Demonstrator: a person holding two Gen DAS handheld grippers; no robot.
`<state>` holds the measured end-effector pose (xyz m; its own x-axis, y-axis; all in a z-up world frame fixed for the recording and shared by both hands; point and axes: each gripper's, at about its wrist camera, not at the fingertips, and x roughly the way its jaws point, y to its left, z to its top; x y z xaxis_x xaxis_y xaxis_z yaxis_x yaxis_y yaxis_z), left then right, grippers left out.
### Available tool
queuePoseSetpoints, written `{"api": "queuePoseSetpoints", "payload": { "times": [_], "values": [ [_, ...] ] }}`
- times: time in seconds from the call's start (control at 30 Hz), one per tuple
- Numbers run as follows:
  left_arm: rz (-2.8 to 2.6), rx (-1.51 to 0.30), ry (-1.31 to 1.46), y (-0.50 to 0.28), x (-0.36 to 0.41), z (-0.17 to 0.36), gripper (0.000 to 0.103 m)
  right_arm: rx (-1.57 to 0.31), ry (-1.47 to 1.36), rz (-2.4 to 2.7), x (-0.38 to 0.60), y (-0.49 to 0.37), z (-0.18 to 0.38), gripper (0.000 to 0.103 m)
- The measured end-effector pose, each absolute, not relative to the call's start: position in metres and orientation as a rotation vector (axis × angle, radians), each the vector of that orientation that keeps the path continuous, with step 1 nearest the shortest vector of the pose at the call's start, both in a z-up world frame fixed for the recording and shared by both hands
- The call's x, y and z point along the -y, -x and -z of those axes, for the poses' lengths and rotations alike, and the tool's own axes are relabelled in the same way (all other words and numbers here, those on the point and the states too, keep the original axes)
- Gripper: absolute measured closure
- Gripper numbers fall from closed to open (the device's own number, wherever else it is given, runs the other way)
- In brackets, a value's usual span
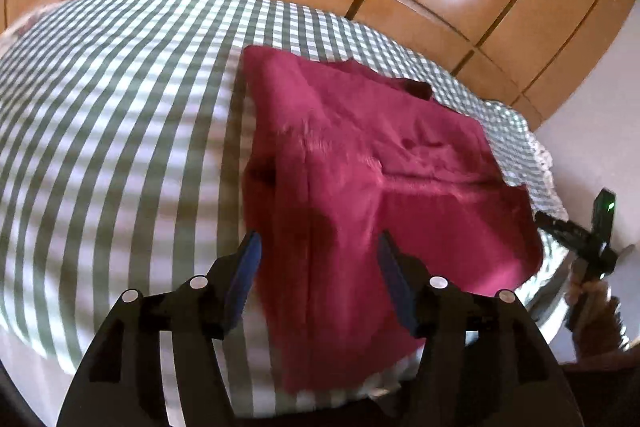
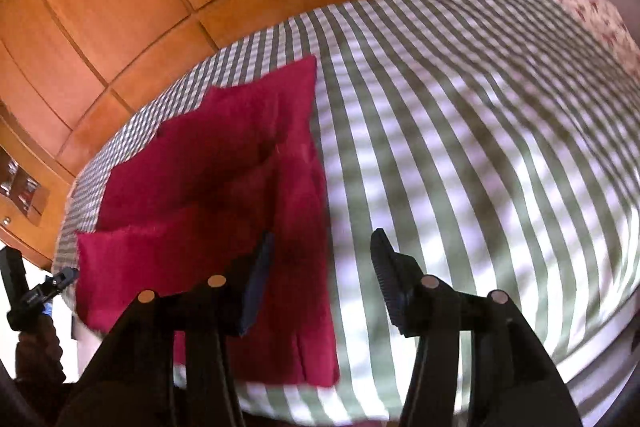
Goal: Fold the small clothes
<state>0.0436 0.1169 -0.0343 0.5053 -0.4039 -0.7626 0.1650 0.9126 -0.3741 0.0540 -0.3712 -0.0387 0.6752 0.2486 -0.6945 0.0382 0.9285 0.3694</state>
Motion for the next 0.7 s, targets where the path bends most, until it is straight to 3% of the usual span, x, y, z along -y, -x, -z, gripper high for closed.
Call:
{"api": "queuePoseSetpoints", "payload": {
  "times": [0.07,0.1,0.13,0.17,0.2,0.5,0.7],
  "values": [
    [0.351,-0.986,0.270,-0.057,-0.114,0.038,0.044,-0.837,-0.361,-0.113,0.368,-0.070,0.042,0.055],
    [0.346,-0.985,0.281,-0.061,-0.112,0.040,0.044,-0.851,-0.354,-0.105,0.366,-0.077,0.045,0.061],
    [0.350,-0.983,0.295,-0.065,-0.111,0.042,0.054,-0.871,-0.345,-0.108,0.362,-0.085,0.048,0.067],
    [0.362,-0.975,0.304,-0.068,-0.109,0.041,0.084,-0.883,-0.337,-0.117,0.358,-0.088,0.049,0.083],
    [0.354,-0.968,0.294,-0.068,-0.108,0.041,0.093,-0.887,-0.314,-0.126,0.354,-0.086,0.048,0.094],
    [0.386,-0.841,0.330,-0.028,-0.124,0.005,0.097,-0.761,-0.304,-0.179,0.349,-0.043,-0.011,0.097],
    [0.390,-0.692,0.304,-0.058,-0.123,-0.039,0.097,-0.642,-0.327,-0.189,0.347,-0.093,-0.058,0.097]
  ]
}}
